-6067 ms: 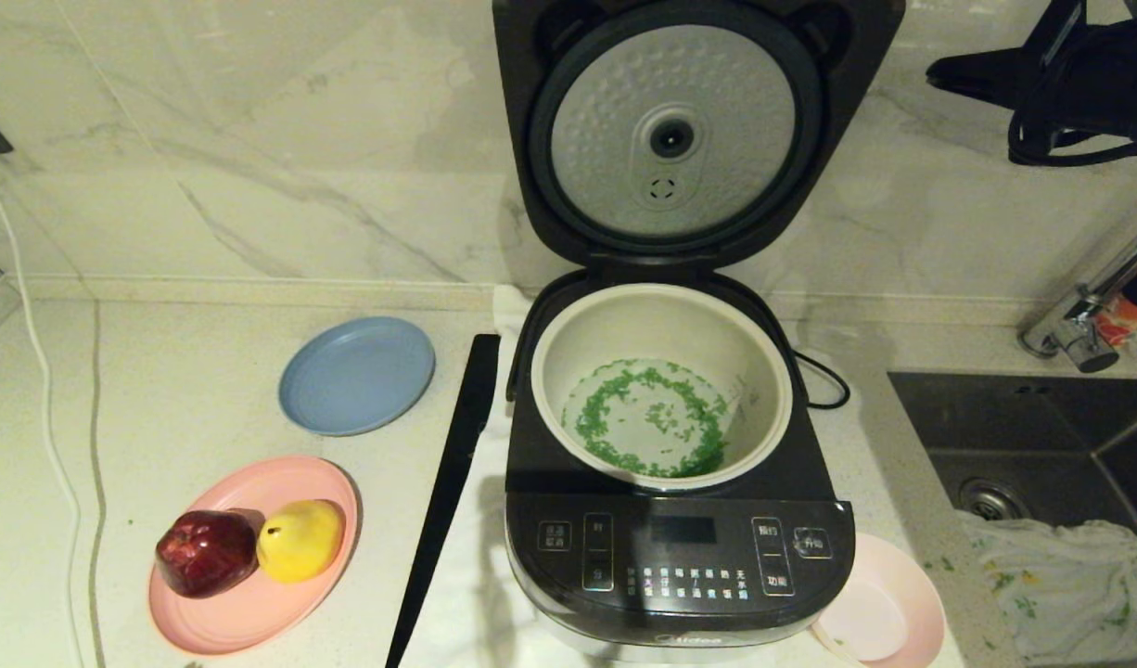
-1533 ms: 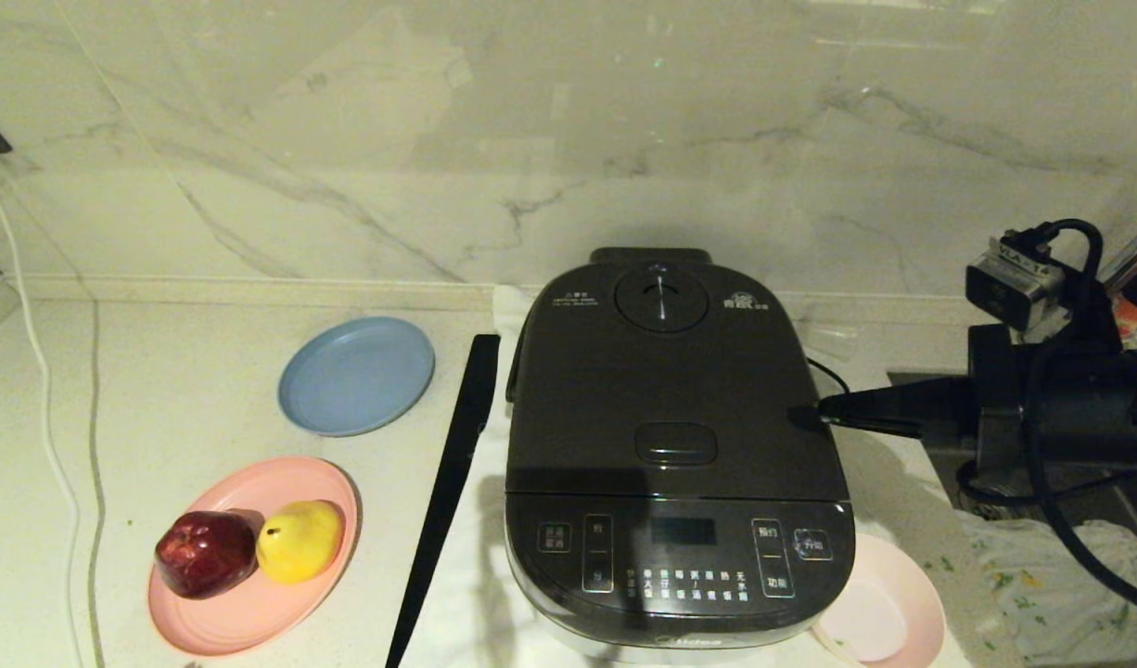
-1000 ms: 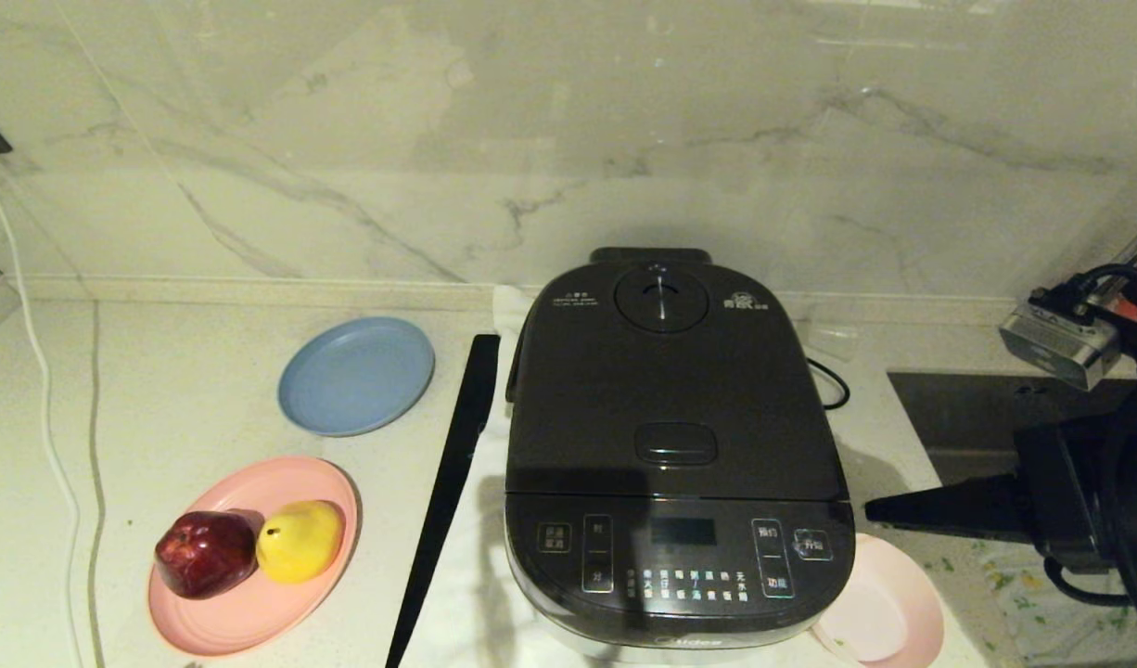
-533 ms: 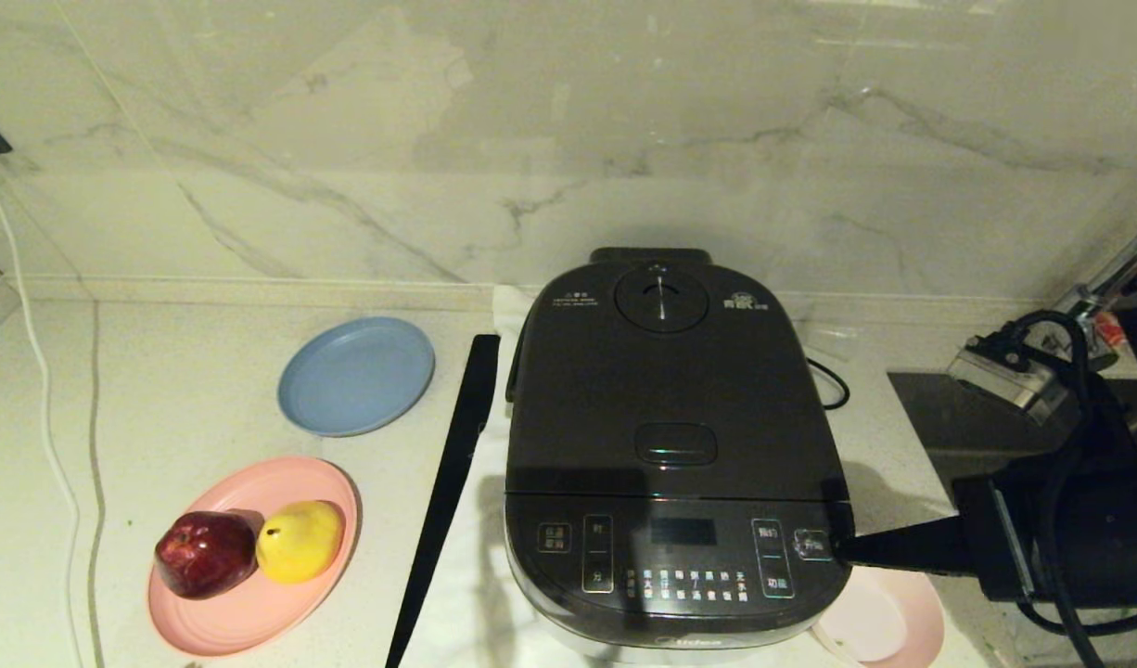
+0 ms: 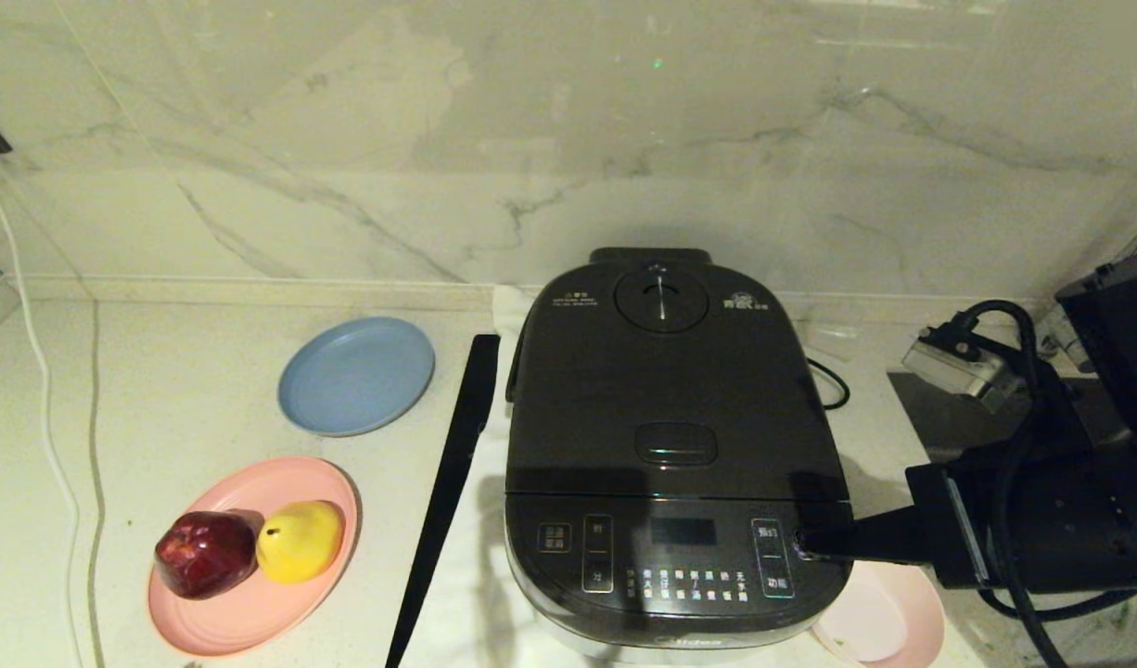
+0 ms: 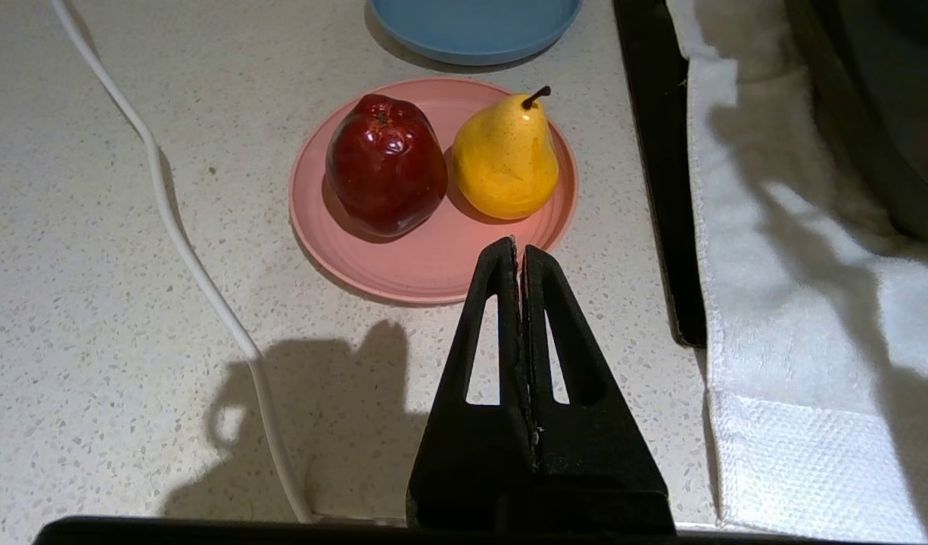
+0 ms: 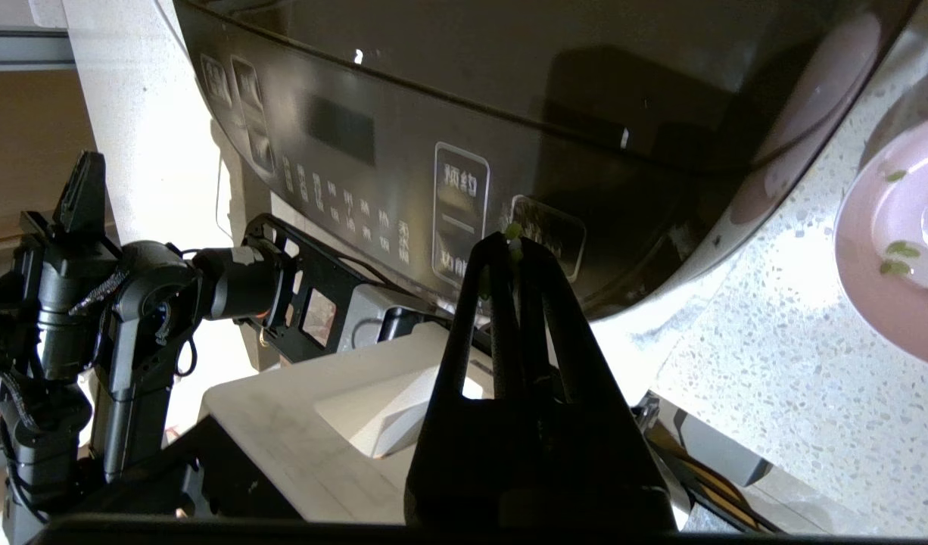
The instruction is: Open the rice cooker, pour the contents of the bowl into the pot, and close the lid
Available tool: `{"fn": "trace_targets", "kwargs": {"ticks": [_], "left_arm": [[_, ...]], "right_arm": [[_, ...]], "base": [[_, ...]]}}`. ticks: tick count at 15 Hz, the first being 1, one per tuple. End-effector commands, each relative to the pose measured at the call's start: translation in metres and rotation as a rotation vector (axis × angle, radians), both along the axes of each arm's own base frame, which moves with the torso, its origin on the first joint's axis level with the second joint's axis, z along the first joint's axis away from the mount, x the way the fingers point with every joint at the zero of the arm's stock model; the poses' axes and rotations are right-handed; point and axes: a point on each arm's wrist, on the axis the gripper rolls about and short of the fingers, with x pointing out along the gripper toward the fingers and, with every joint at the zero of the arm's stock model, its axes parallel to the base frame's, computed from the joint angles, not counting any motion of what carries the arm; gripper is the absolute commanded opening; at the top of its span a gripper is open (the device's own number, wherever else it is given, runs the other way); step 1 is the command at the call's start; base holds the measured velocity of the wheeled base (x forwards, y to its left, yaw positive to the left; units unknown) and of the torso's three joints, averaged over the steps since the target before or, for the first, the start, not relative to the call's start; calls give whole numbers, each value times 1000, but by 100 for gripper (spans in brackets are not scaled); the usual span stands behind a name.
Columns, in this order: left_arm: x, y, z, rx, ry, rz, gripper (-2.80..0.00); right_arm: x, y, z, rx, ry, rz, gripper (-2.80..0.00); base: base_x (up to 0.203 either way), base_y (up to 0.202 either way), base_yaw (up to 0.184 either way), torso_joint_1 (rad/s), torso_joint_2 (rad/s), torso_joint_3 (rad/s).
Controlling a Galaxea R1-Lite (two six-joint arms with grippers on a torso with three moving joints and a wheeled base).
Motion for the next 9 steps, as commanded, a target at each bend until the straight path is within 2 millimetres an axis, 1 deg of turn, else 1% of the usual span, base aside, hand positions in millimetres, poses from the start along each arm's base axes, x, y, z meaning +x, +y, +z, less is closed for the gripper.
{"fn": "trace_targets", "kwargs": {"ticks": [1, 5, 9], "left_arm": [[0, 0, 0, 0, 0, 0, -280], [0, 0, 0, 0, 1, 0, -280], [0, 0, 0, 0, 1, 0, -280]], "right_arm": [[9, 6, -4, -4, 15, -2, -280], [13, 9, -5, 4, 9, -4, -280], [13, 6, -2, 12, 0, -15, -280]], "base": [[0, 0, 0, 0, 0, 0], [0, 0, 0, 0, 0, 0], [0, 0, 0, 0, 0, 0]]}}
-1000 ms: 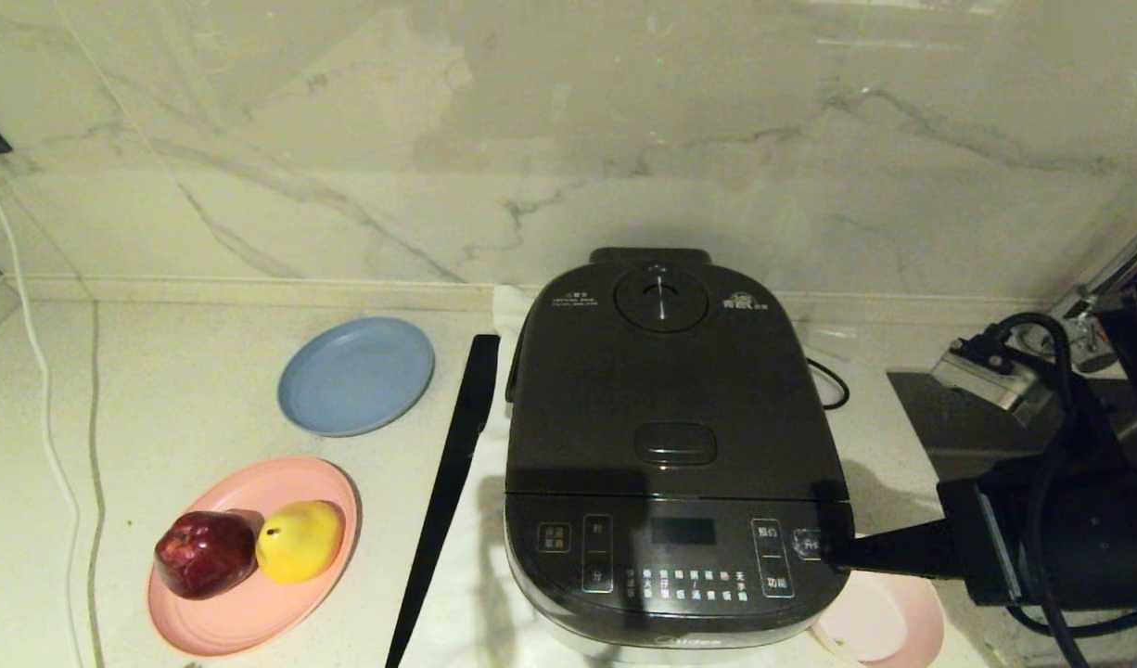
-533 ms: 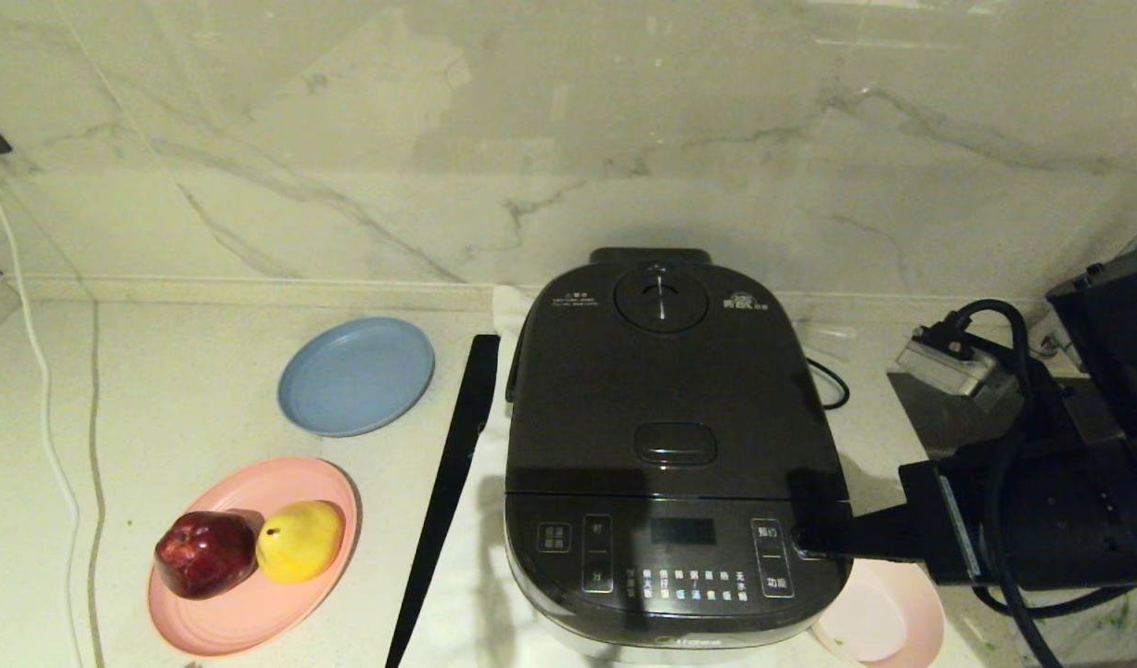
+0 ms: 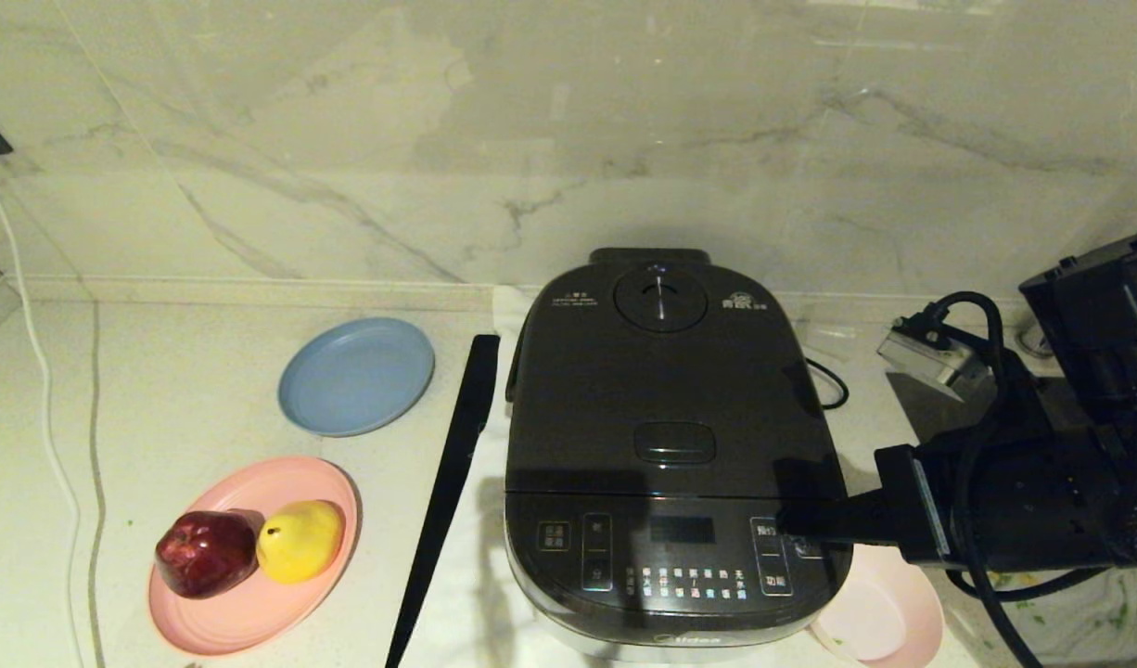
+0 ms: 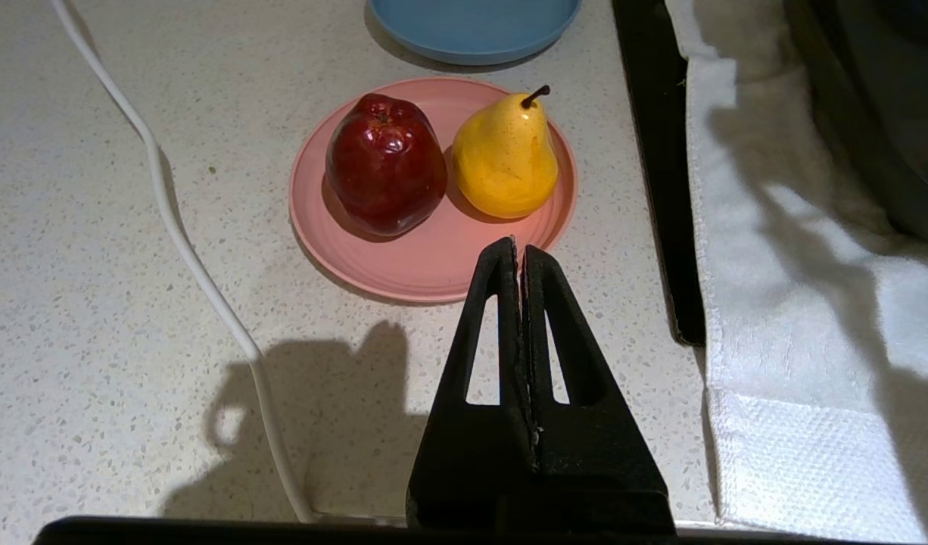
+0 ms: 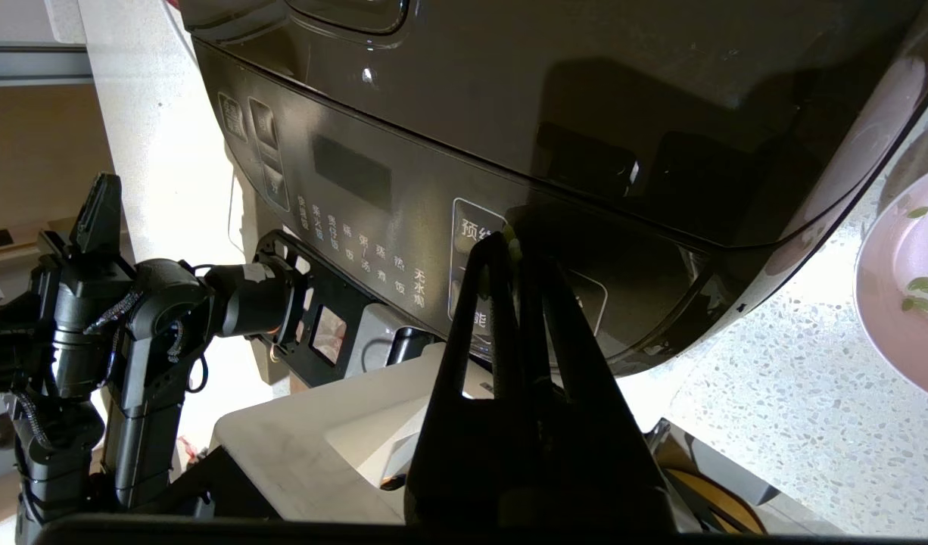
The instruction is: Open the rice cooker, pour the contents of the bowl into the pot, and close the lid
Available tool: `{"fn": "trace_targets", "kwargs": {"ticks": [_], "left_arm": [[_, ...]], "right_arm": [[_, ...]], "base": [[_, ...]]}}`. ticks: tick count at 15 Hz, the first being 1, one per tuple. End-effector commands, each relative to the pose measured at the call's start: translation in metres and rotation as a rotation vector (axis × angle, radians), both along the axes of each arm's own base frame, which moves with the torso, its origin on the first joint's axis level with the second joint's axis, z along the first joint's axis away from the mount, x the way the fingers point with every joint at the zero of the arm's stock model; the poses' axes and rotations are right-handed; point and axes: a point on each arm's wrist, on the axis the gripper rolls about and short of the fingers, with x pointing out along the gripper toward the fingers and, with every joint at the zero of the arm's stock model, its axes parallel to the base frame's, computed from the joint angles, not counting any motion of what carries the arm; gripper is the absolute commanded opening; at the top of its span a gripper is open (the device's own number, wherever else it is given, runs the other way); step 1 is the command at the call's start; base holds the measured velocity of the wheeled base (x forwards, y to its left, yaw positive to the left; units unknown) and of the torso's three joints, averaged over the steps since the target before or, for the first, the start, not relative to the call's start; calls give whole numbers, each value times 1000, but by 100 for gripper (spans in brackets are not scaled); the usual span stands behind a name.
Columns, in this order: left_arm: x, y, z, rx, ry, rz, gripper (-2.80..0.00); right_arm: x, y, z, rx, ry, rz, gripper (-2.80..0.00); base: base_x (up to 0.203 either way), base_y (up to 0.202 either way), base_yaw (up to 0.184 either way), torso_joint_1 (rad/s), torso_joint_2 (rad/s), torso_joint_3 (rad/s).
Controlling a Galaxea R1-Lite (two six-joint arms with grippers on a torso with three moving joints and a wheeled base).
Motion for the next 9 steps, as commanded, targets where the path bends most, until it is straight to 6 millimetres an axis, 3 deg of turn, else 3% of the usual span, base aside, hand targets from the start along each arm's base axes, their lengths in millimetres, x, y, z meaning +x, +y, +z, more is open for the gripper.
{"fn": "trace_targets", "kwargs": {"ticks": [1, 9], "left_arm": [[0, 0, 0, 0, 0, 0, -280], [0, 0, 0, 0, -1, -1, -280]], "right_arm": [[-2, -3, 2, 5, -1, -8, -280], [-7, -7, -2, -1, 6, -6, -280]], "base": [[0, 0, 0, 0, 0, 0], [0, 0, 0, 0, 0, 0]]}}
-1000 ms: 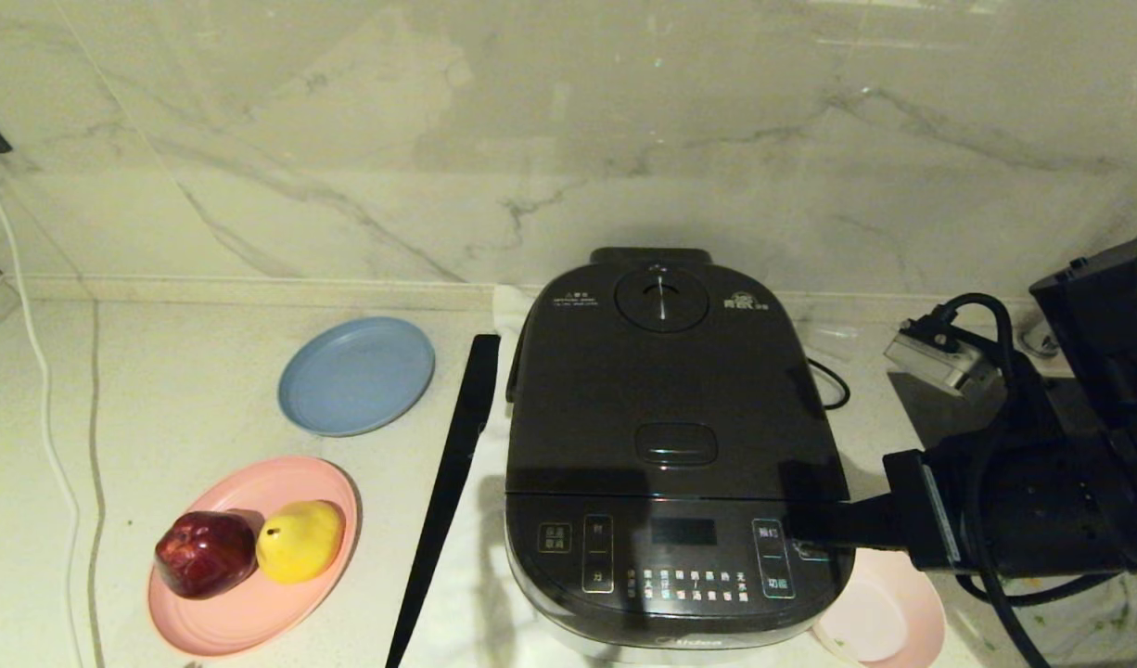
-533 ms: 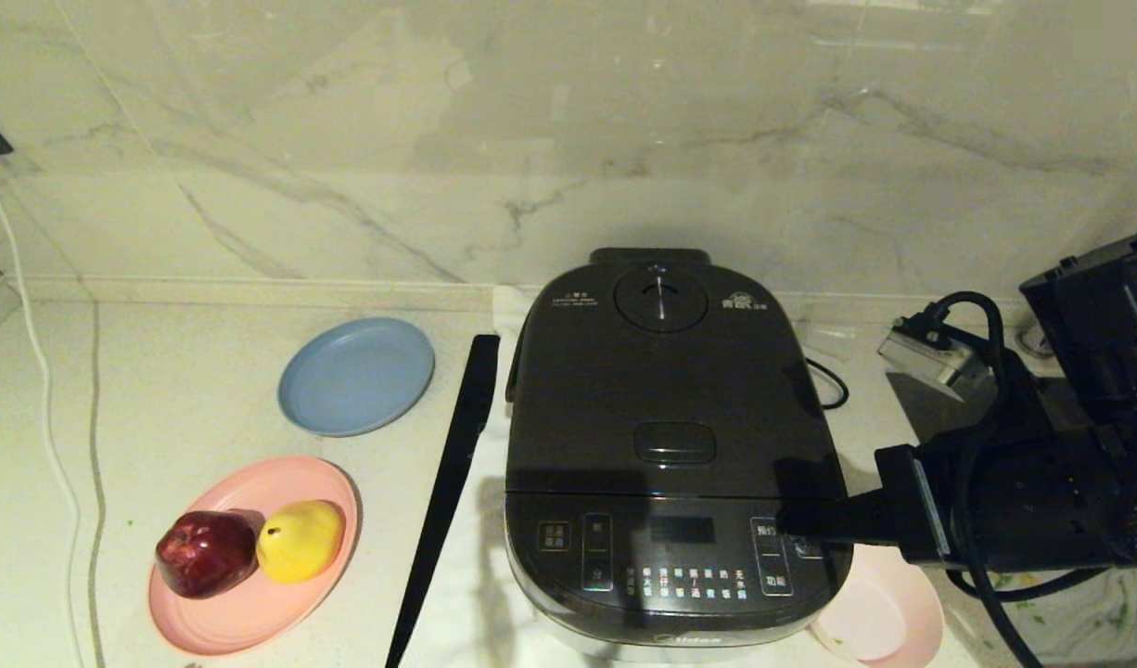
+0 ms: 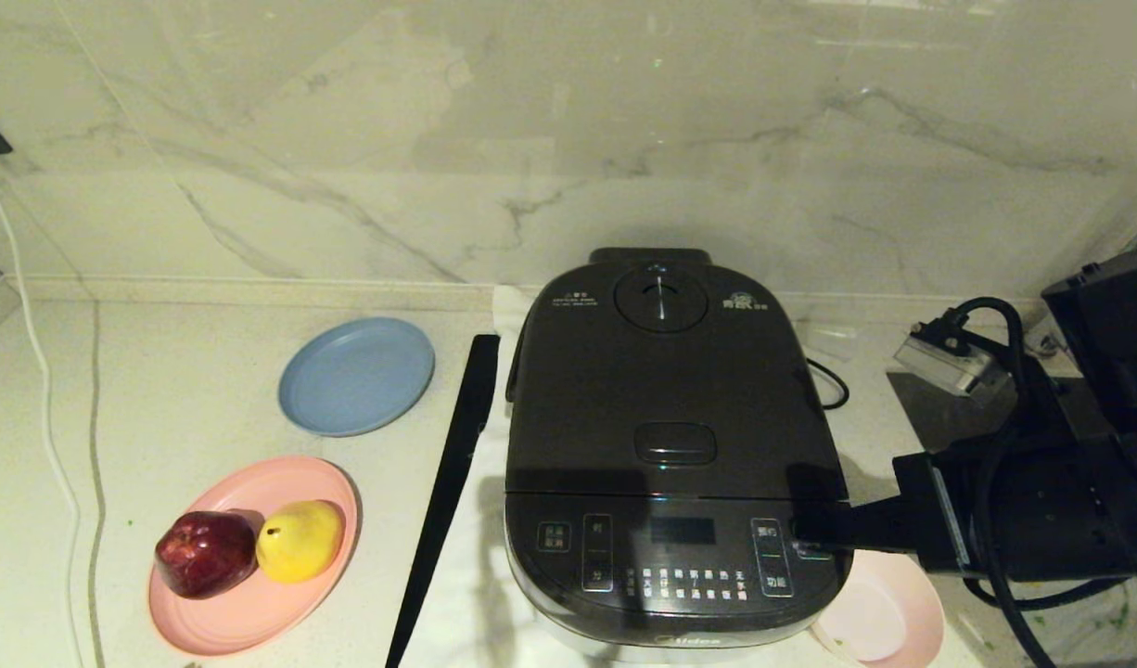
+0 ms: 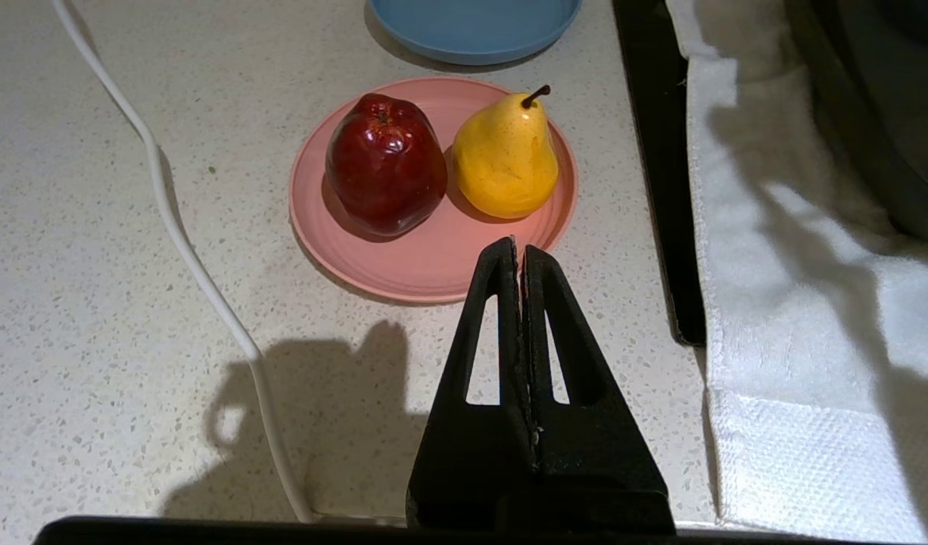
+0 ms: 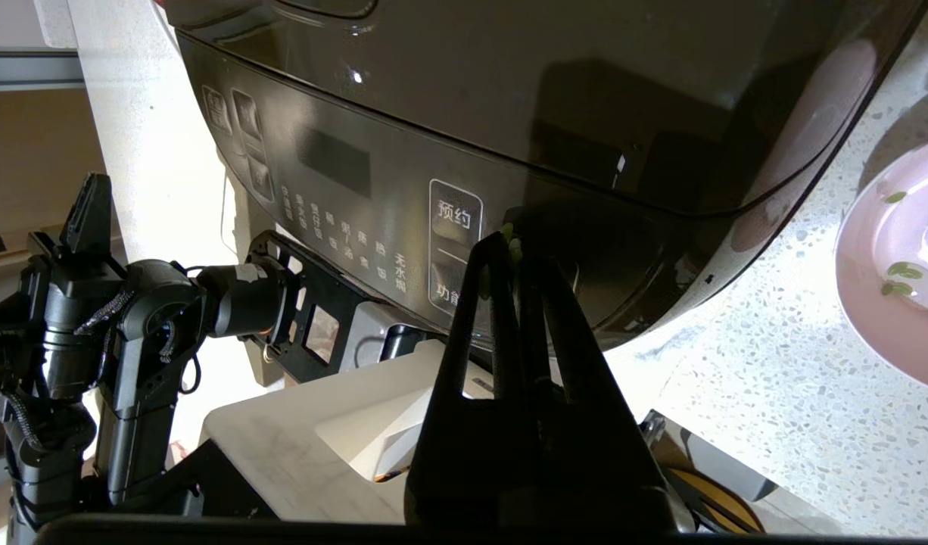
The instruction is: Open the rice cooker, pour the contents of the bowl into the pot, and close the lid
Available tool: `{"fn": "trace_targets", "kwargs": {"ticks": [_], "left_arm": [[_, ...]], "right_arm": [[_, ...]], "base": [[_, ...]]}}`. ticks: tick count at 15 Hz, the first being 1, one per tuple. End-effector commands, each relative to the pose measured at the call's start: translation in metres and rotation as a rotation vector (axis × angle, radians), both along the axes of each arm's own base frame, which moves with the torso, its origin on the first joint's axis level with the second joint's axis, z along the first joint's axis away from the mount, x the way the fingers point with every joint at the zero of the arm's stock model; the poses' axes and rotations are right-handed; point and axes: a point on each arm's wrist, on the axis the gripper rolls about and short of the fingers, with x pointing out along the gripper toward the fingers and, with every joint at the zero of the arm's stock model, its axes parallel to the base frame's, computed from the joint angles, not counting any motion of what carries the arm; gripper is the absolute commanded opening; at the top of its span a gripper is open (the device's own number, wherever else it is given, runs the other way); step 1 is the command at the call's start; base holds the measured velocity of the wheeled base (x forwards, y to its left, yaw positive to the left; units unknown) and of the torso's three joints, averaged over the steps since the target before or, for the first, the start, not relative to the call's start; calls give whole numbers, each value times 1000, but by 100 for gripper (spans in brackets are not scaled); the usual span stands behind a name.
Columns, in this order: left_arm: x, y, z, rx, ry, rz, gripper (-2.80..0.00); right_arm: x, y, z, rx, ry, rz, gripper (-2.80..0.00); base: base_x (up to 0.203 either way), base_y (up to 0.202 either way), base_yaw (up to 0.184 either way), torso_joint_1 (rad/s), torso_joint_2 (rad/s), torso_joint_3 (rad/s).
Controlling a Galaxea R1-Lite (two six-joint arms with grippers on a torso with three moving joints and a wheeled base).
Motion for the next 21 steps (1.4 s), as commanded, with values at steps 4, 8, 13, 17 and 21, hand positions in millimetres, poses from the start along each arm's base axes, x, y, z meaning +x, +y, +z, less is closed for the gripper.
{"fn": "trace_targets", "kwargs": {"ticks": [4, 8, 13, 17, 21], "left_arm": [[0, 0, 0, 1, 0, 0, -280], [0, 0, 0, 1, 0, 0, -280], [0, 0, 0, 1, -1, 0, -280], [0, 0, 0, 1, -1, 0, -280], [0, 0, 0, 1, 0, 0, -280]], "right_arm": [[2, 2, -6, -12, 23, 3, -280], [3, 2, -11, -24, 39, 2, -280], [3, 2, -9, -20, 33, 0, -280], [-3, -2, 17, 59, -32, -22, -280], [-13, -18, 53, 155, -135, -79, -280]], "base": [[0, 0, 0, 0, 0, 0], [0, 0, 0, 0, 0, 0], [0, 0, 0, 0, 0, 0], [0, 0, 0, 0, 0, 0], [0, 0, 0, 0, 0, 0]]}}
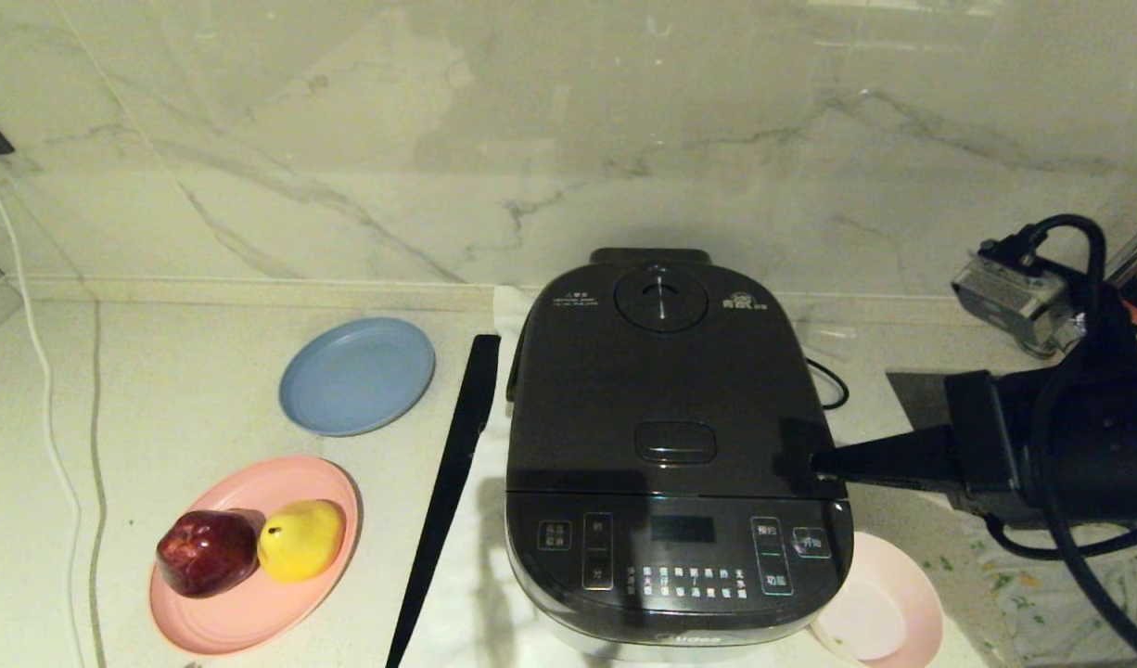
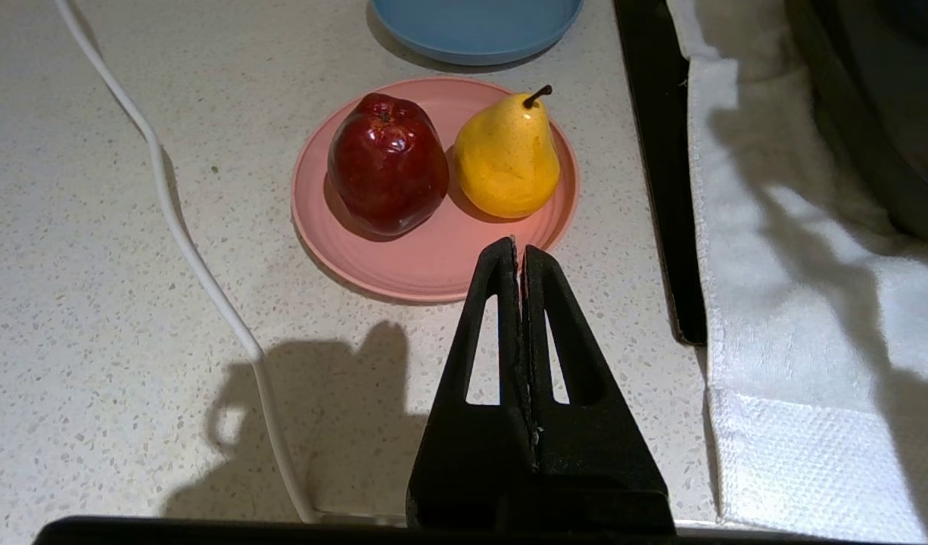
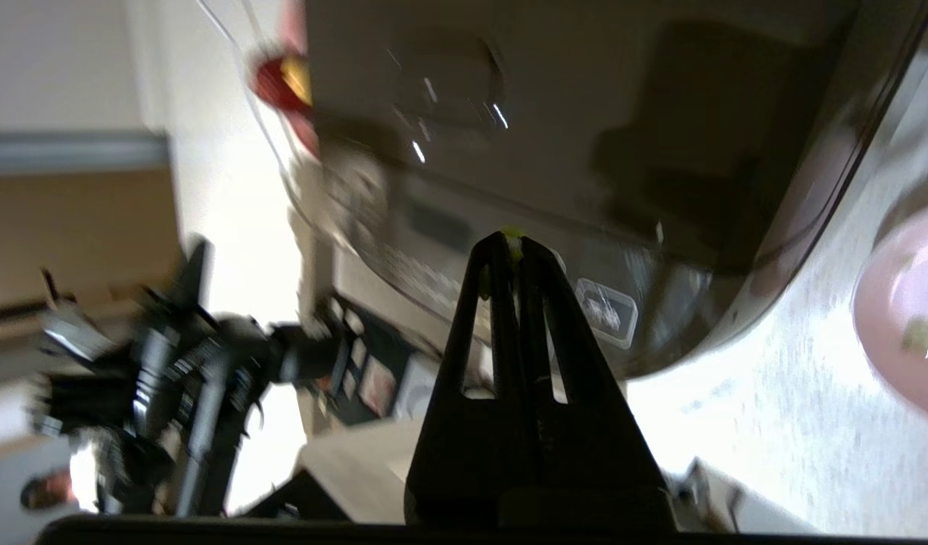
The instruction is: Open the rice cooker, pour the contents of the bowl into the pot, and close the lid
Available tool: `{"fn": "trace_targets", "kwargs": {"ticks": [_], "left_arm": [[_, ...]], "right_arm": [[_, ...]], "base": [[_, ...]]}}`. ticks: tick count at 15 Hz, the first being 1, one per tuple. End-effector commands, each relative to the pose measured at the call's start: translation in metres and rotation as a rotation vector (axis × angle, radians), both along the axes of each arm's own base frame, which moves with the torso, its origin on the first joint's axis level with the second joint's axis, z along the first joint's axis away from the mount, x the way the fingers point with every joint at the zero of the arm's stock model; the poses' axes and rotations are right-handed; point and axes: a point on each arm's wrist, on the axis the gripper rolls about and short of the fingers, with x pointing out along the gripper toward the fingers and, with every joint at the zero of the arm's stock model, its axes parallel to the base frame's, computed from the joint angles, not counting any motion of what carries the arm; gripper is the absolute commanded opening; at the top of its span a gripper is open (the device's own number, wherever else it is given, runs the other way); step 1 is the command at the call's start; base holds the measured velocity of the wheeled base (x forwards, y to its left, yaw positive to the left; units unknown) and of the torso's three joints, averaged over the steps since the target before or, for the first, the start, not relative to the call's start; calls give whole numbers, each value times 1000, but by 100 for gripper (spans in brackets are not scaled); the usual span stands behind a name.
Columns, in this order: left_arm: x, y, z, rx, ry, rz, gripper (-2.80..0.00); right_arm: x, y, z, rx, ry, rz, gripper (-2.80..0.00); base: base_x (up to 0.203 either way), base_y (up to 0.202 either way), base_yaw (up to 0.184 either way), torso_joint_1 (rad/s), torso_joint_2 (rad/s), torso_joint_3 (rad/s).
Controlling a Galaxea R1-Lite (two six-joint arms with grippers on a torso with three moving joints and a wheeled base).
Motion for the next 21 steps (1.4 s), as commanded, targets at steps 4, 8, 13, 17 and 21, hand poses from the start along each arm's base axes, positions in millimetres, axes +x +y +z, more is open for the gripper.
{"fn": "trace_targets", "kwargs": {"ticks": [4, 8, 13, 17, 21], "left_arm": [[0, 0, 0, 0, -1, -1, -280], [0, 0, 0, 1, -2, 0, -280], [0, 0, 0, 0, 0, -2, -280], [0, 0, 0, 0, 0, 0, -280], [0, 0, 0, 0, 0, 0, -280]], "right_arm": [[-5, -26, 26, 17, -165, -207, -280], [-11, -42, 27, -169, -276, -454, -280], [-44, -68, 31, -361, -378, -674, -280], [-86, -104, 41, -505, -460, -917, -280], [-151, -130, 12, -628, -508, -1070, -280]], "base": [[0, 0, 0, 0, 0, 0], [0, 0, 0, 0, 0, 0], [0, 0, 0, 0, 0, 0], [0, 0, 0, 0, 0, 0], [0, 0, 0, 0, 0, 0]]}}
